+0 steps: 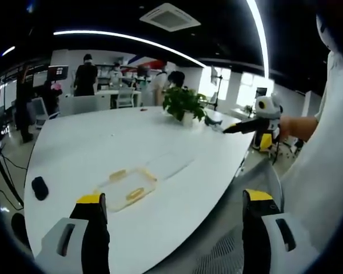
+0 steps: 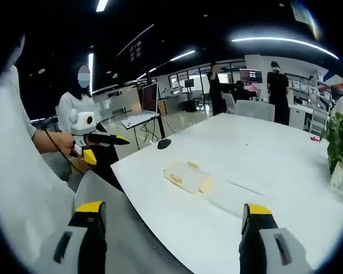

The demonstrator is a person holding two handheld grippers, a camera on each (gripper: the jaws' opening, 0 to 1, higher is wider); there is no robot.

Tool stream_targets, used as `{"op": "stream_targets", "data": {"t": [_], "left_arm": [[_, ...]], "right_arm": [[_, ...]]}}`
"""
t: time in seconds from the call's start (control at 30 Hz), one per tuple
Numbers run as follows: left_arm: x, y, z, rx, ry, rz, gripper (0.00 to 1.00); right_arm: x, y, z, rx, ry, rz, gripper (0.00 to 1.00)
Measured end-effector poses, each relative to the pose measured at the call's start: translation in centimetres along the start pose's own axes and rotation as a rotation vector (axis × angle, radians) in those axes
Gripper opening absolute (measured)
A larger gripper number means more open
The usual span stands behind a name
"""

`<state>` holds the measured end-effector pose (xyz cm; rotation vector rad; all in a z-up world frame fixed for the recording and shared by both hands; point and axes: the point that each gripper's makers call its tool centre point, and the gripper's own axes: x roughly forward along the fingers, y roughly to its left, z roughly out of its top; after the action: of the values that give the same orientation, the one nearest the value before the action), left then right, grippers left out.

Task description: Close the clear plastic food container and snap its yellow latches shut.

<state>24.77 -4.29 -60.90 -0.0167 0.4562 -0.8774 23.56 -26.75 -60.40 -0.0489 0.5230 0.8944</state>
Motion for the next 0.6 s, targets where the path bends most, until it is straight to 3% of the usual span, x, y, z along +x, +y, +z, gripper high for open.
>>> {"op": "stream_targets", "data": {"t": [0.3, 0.6], "left_arm": [[0.1, 0.6, 0.8, 0.038, 0.006, -0.013, 0.96], [0.2, 2.4, 1.2, 0.083, 0.022, 0.001, 0.93]], "right_arm": [[1.1, 0.1, 0.9, -0.029, 0.000, 0.018, 0.99], [2.2, -0.3, 1.9, -0.064, 0.008, 0.035, 0.99]]}}
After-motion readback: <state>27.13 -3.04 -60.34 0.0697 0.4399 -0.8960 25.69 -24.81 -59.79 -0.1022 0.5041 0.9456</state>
